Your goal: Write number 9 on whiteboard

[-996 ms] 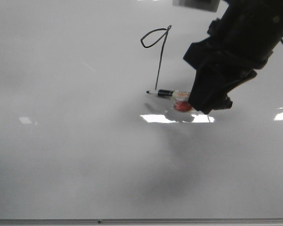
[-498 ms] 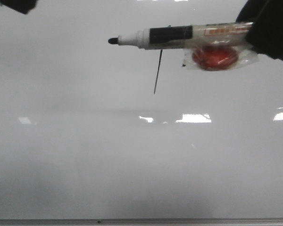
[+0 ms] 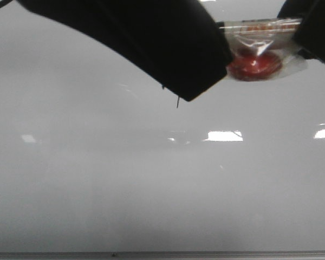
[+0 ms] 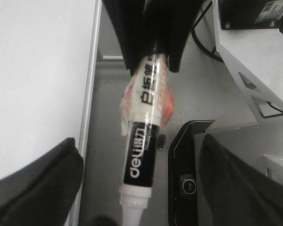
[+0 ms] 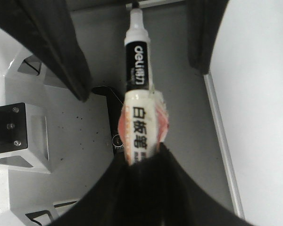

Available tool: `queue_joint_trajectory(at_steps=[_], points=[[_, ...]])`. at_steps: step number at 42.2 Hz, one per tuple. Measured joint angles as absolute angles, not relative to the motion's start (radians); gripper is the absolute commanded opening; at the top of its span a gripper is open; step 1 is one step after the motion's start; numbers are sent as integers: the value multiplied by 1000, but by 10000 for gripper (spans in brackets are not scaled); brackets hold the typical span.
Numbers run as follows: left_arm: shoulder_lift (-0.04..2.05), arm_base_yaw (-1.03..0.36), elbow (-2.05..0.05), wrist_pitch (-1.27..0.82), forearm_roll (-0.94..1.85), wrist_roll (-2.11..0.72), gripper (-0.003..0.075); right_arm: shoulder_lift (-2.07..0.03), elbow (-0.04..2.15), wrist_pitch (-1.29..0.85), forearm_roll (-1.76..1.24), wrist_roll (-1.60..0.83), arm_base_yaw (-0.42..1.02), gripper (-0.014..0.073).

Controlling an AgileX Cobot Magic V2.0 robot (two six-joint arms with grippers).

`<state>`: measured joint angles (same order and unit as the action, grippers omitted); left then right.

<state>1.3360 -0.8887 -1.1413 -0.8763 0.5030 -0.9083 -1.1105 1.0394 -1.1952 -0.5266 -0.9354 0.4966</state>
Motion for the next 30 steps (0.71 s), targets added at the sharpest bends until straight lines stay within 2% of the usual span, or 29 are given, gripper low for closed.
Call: queue_joint_trajectory(at_steps=[7, 10, 12, 15, 19, 22, 25, 30], points=[[1340, -889, -1144, -874, 514, -911, 173, -1110, 1039, -1191, -527, -937, 497, -54], [1340, -889, -1144, -868, 516, -911, 115, -1110, 1039, -1189, -527, -938, 497, -8], [1340, -889, -1144, -866, 519, -911, 96, -1110, 1039, -1189, -527, -938, 497, 45], [1340, -889, -1144, -866, 519, -917, 81, -1110, 1039, -1187, -527, -942, 497, 181], [1340, -889, -1144, -875, 521, -918, 81, -1110, 1039, -1185, -527, -944, 497, 410], [1340, -889, -1144, -873, 521, -918, 81, -1110, 1039, -1187, -524, -944, 497, 540], [1340, -889, -1144, -873, 514, -903, 81, -1100, 1039, -1195, -494, -930, 497, 595], [1340, -876, -1152, -873, 449, -801, 81, -1058, 1048, -1205, -382, -825, 470, 591]])
